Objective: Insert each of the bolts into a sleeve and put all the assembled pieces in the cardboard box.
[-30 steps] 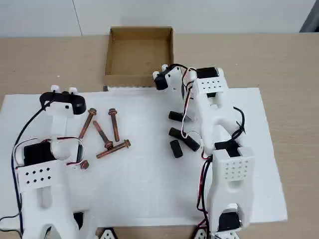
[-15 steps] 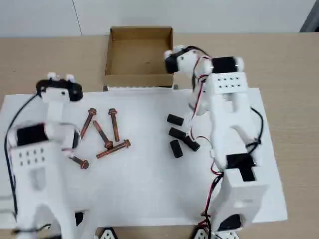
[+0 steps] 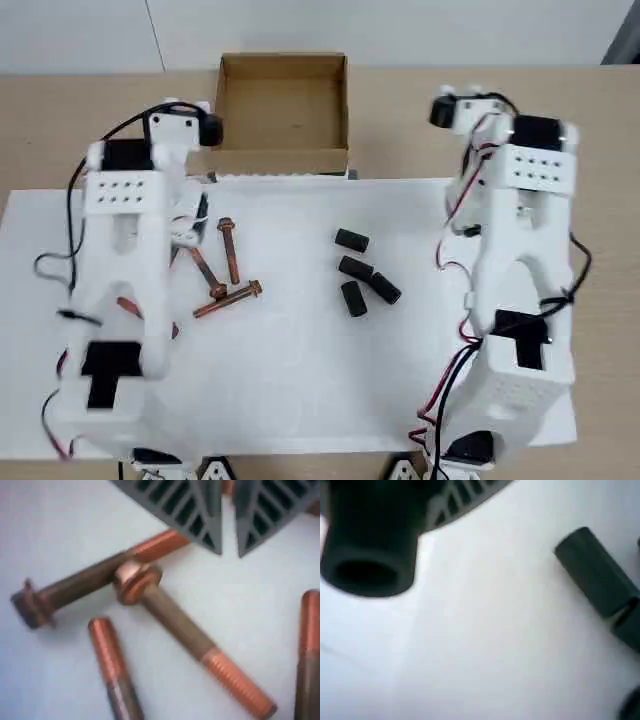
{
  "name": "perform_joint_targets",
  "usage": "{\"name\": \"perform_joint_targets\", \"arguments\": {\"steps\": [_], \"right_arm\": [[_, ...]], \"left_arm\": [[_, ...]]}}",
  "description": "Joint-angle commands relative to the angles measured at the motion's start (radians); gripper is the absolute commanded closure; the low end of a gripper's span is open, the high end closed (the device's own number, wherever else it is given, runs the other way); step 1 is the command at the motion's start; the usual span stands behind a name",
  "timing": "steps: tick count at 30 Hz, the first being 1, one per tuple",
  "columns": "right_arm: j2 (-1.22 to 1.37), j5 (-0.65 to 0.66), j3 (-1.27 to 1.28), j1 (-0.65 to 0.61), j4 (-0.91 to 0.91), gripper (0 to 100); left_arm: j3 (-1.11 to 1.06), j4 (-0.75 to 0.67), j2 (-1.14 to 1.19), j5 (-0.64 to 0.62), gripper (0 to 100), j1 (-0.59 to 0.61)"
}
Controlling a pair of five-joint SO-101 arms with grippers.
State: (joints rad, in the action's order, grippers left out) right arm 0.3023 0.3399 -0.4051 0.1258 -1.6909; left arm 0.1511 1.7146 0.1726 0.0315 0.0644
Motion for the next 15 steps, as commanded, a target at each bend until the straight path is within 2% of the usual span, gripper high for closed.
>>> {"name": "perform_joint_targets", "arguments": {"steps": [1,10,15], "right_arm": [[-0.07,-0.023,0.017,0.051,-0.013,99.5],[-0.077,-0.064,0.08,0.119,-0.01,99.5],[-0.074,-0.064,0.08,0.12,-0.001,99.4]], "left_arm": [[0.114,0.012,0.077,-0.081,99,-0.037],[0.252,0.012,0.229,-0.201,99,-0.089],[0.306,-0.003,0.296,-0.213,99,-0.118]]}}
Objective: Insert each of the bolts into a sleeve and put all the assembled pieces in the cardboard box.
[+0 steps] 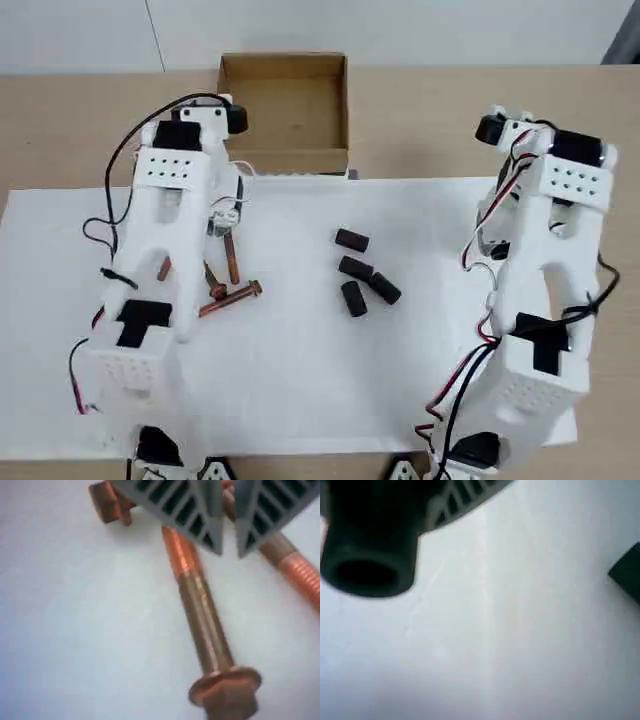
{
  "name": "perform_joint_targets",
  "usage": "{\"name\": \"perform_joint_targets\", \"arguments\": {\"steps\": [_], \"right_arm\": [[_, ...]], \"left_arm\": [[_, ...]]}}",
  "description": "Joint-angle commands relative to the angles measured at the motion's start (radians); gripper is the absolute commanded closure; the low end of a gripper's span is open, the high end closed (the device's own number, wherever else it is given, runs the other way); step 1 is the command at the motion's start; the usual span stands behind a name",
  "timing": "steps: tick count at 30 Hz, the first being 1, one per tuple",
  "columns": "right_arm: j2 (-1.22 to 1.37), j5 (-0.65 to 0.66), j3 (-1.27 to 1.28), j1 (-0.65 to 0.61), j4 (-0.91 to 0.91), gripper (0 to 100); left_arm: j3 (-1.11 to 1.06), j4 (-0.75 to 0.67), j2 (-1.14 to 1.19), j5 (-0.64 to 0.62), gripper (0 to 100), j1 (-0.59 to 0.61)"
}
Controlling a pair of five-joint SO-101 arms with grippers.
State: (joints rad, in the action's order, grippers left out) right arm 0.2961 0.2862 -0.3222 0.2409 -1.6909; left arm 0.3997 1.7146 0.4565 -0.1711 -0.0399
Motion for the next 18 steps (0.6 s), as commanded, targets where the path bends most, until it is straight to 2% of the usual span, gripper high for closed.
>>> {"name": "perform_joint_targets", "arguments": {"steps": [1,8,13,18], "right_arm": [[-0.065,-0.012,-0.003,0.004,0.007,99.4],[-0.064,-0.012,-0.003,0.002,0.039,99.4],[-0.064,-0.011,-0.003,0.002,0.041,99.4],[-0.064,-0.006,-0.003,0.002,0.054,99.4]], "left_arm": [[0.068,-0.006,0.031,-0.011,99,-0.015],[0.156,-0.026,0.163,-0.052,99,-0.002],[0.234,-0.041,0.218,-0.052,92,-0.002],[0.283,-0.04,0.261,-0.054,91,-0.002]]}}
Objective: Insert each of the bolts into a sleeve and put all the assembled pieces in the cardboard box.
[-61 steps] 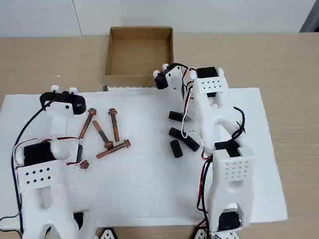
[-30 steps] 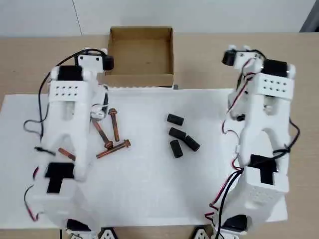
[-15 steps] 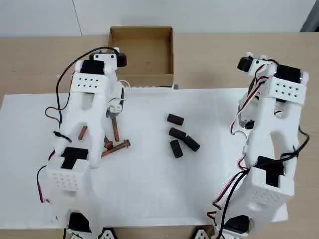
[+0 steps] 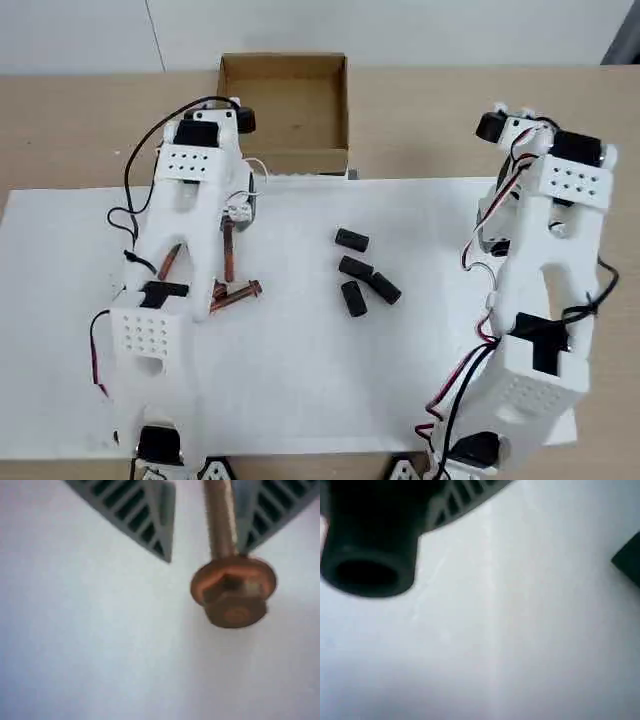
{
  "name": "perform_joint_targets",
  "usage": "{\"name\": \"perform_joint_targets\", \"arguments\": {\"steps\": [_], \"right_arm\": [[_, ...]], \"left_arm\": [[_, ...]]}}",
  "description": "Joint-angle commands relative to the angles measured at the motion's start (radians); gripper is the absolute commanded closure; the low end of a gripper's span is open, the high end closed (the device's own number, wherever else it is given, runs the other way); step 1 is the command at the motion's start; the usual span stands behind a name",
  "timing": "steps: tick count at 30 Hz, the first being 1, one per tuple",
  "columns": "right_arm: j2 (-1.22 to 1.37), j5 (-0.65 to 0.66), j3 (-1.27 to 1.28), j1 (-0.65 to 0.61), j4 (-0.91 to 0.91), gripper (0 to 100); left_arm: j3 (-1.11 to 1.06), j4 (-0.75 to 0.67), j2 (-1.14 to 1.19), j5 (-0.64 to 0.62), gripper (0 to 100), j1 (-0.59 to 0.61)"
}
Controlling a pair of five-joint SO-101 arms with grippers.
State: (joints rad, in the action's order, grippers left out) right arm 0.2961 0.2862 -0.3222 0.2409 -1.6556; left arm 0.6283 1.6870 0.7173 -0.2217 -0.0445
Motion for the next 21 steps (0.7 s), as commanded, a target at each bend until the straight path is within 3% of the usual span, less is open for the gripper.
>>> {"name": "perform_joint_targets", "arguments": {"steps": [1,21], "right_arm": [[-0.064,-0.005,-0.003,0.002,0.022,99.4],[-0.064,-0.005,-0.003,0.001,0.025,99.5]], "left_arm": [[0.054,-0.011,0.012,-0.003,91,0.003],[0.005,-0.008,0.06,-0.002,91,0.012]]}}
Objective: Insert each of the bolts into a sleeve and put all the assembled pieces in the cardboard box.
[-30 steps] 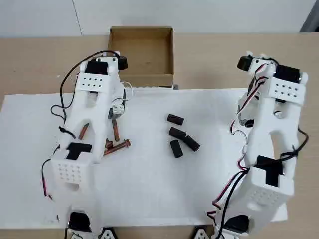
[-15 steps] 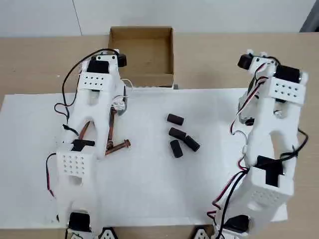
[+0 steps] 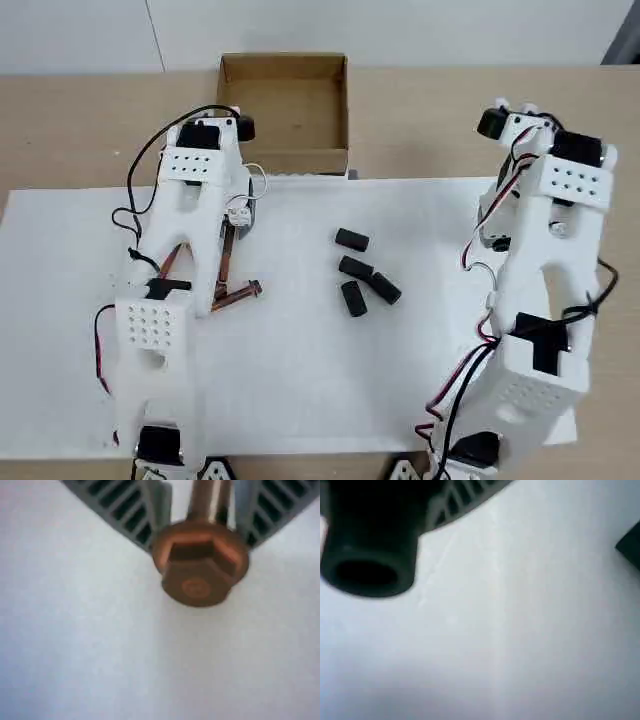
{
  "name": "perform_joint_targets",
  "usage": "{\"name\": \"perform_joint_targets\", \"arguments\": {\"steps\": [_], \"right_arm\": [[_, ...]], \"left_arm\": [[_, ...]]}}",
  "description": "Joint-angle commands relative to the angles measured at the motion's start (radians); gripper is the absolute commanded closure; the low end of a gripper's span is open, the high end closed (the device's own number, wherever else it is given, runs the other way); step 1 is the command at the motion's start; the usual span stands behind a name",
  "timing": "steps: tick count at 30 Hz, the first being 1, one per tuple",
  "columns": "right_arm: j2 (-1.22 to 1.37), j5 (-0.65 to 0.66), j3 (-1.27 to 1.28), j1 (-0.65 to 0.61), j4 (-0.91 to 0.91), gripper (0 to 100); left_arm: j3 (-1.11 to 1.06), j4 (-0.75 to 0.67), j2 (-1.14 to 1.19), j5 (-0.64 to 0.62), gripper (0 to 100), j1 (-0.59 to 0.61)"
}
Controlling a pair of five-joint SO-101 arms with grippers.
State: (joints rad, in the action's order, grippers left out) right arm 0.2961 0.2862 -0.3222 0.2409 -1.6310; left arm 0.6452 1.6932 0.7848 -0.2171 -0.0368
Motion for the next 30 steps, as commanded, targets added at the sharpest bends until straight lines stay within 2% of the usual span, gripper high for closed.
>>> {"name": "perform_joint_targets", "arguments": {"steps": [1,3,6,11,15,20,25,30], "right_arm": [[-0.064,-0.005,-0.003,0.001,0.001,99.5],[-0.065,-0.006,-0.003,0.001,-0.001,99.5],[-0.073,-0.011,-0.003,0.001,-0.002,99.5],[-0.079,-0.012,-0.012,-0.002,-0.05,99.5],[-0.157,-0.015,-0.006,-0.01,-0.09,99.6],[-0.294,-0.1,-0.003,-0.018,-0.094,99.5],[-0.461,-0.114,0.152,-0.061,-0.094,99.6],[-0.725,-0.114,0.4,-0.061,-0.091,99.6]], "left_arm": [[-0.027,-0.025,-0.008,-0.006,91,0.005],[-0.058,-0.044,-0.008,-0.006,93,0.005],[-0.067,-0.048,-0.008,-0.003,100,0.005],[-0.051,-0.031,-0.018,0.0,100,0.002],[0.07,0.061,-0.018,0.002,100,-0.005],[0.183,0.061,-0.081,0.06,100,-0.005],[0.15,0.061,-0.25,0.063,100,-0.034],[-0.012,0.061,-0.425,0.063,100,-0.077]]}}
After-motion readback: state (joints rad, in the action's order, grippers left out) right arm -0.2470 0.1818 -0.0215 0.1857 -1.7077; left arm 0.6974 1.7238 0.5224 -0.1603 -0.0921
